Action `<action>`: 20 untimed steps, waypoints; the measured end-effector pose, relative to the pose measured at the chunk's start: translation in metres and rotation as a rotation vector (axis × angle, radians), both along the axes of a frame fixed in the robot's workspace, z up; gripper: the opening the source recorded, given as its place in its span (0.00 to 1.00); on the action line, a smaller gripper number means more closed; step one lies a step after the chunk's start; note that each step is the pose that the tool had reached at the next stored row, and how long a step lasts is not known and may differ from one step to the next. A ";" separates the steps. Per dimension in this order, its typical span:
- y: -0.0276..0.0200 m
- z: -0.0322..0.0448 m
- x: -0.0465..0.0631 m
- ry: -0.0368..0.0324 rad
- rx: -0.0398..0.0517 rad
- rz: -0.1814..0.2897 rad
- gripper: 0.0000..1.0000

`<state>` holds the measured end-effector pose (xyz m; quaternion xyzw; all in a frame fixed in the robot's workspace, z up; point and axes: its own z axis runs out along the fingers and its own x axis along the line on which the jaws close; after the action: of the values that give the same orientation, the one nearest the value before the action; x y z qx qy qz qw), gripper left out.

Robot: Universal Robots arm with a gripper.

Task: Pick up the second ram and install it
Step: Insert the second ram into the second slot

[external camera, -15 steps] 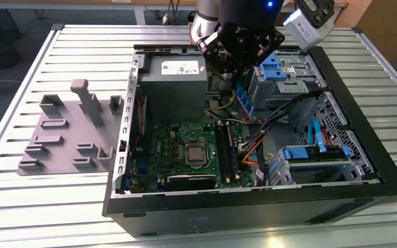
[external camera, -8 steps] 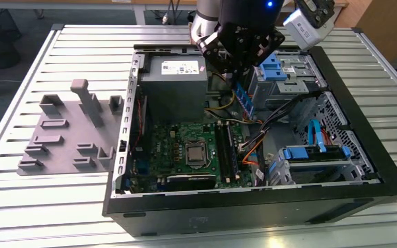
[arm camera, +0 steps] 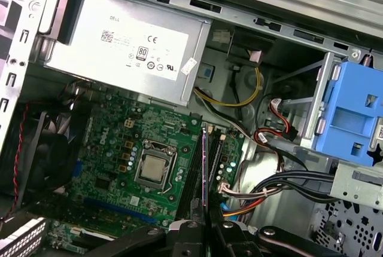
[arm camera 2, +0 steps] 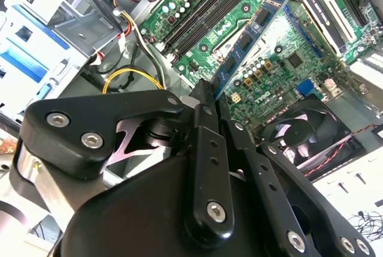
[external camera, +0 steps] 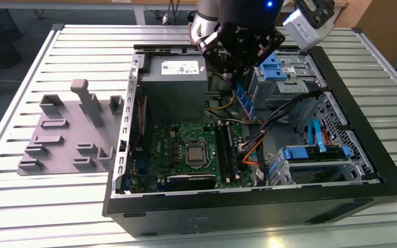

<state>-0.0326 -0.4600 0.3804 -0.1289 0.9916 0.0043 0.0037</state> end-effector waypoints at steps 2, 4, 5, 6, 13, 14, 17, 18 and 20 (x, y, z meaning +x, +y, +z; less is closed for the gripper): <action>0.0000 0.0000 0.000 0.0000 -0.0001 -0.003 0.14; 0.0000 0.0000 0.000 0.0000 -0.0001 -0.009 0.14; 0.0000 0.0000 0.000 0.0000 0.0000 -0.012 0.14; 0.0000 0.0000 0.000 0.0000 -0.0001 -0.017 0.14; 0.0000 -0.0008 0.000 0.0000 0.0000 -0.098 0.14; 0.0000 -0.0011 0.000 0.0000 0.0000 -0.116 0.14; 0.0000 -0.0019 0.000 0.0000 -0.0001 -0.167 0.14; 0.0000 -0.0020 0.000 0.0001 -0.0002 -0.172 0.14; 0.0000 -0.0024 0.000 0.0001 -0.0001 -0.173 0.14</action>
<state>-0.0327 -0.4600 0.3780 -0.0428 0.9991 0.0040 0.0040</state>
